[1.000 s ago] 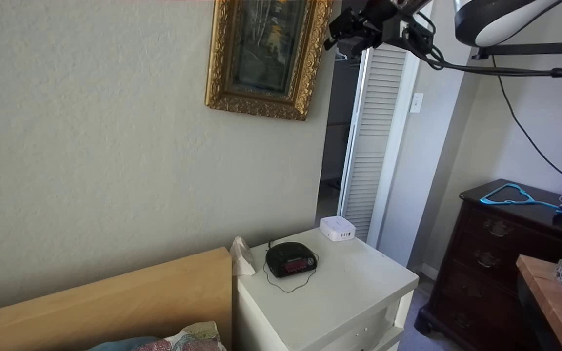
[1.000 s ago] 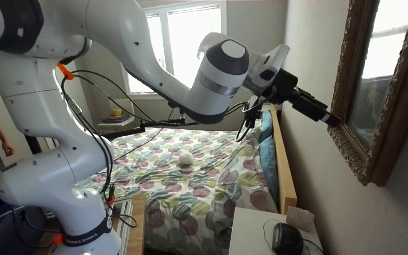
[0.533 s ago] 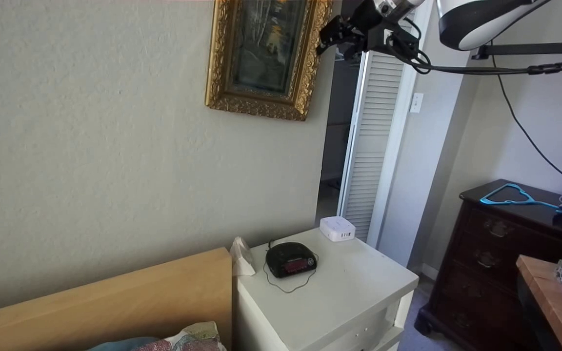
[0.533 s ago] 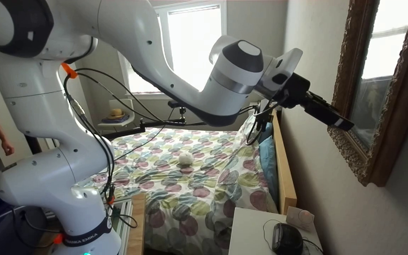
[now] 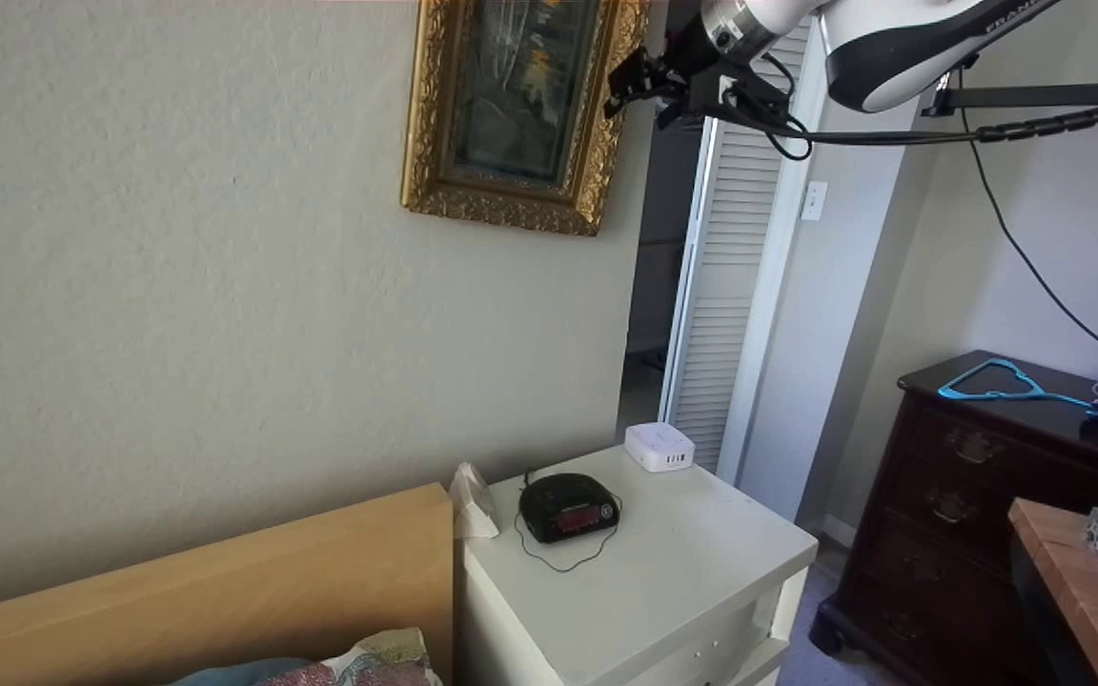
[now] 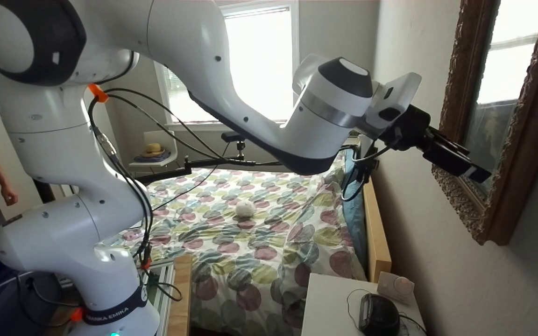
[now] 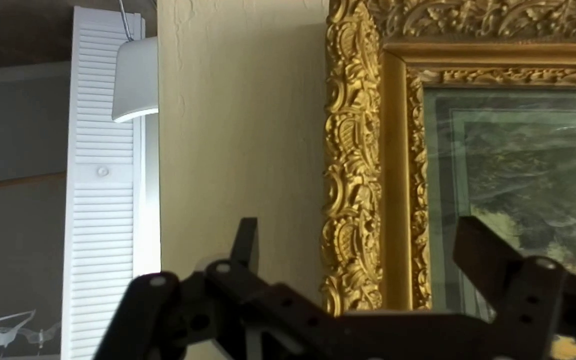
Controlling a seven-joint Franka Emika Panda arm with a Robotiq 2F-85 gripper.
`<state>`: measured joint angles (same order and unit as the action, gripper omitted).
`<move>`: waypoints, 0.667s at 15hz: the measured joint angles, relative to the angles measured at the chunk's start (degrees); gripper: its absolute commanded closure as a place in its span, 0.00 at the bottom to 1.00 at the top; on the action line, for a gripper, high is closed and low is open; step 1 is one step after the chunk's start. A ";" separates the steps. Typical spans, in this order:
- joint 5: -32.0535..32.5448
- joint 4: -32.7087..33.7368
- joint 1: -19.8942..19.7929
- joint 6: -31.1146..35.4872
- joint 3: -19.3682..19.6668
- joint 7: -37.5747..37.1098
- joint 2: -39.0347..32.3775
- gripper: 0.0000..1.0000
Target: Straighten the photo on the wall
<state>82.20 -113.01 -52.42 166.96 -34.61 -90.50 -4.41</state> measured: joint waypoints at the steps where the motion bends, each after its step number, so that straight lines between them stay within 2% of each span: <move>1: 0.56 0.75 0.10 -0.43 0.00 -0.40 -0.84 0.00; 3: 1.60 2.21 0.28 -1.00 0.00 -0.99 -2.55 0.03; 5: 2.39 3.50 0.53 -1.31 0.01 -1.38 -4.07 0.24; 6: 2.46 4.04 0.67 -1.41 0.01 -1.40 -4.74 0.31; 7: 2.47 4.51 0.81 -1.49 0.01 -1.42 -5.27 0.33; 10: 2.47 5.28 0.96 -1.68 0.06 -1.80 -6.05 0.25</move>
<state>84.68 -107.73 -51.46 165.28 -34.55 -92.30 -10.46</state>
